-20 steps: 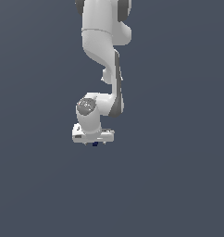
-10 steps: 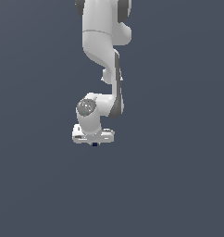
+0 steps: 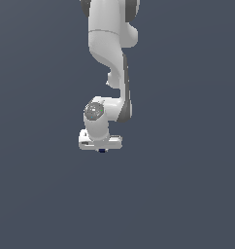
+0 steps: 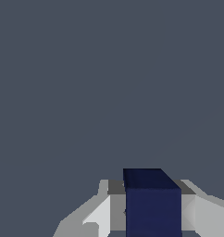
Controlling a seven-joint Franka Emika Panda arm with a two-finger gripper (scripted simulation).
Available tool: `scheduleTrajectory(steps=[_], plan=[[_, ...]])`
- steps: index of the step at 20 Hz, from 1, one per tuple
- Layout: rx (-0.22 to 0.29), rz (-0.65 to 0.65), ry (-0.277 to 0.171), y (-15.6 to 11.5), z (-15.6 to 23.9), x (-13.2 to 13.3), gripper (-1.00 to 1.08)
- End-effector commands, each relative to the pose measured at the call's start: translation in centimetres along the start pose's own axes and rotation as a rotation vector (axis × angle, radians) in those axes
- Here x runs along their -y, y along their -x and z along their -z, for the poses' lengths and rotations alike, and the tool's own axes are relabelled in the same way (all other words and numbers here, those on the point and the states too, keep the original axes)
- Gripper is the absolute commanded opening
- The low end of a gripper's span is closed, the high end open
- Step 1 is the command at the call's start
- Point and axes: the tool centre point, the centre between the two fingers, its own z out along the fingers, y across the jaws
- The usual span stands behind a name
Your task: Pick up the object and move it to a goal position.
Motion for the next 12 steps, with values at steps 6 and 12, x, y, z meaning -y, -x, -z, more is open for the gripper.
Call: scheduleTrajectory(steps=[6,12], plan=[[-0.001,0.002,0.0,0.5,1.7,5.5,-1.0],[-0.001,0.002,0.0,1.1,3.9,12.7,-1.0]])
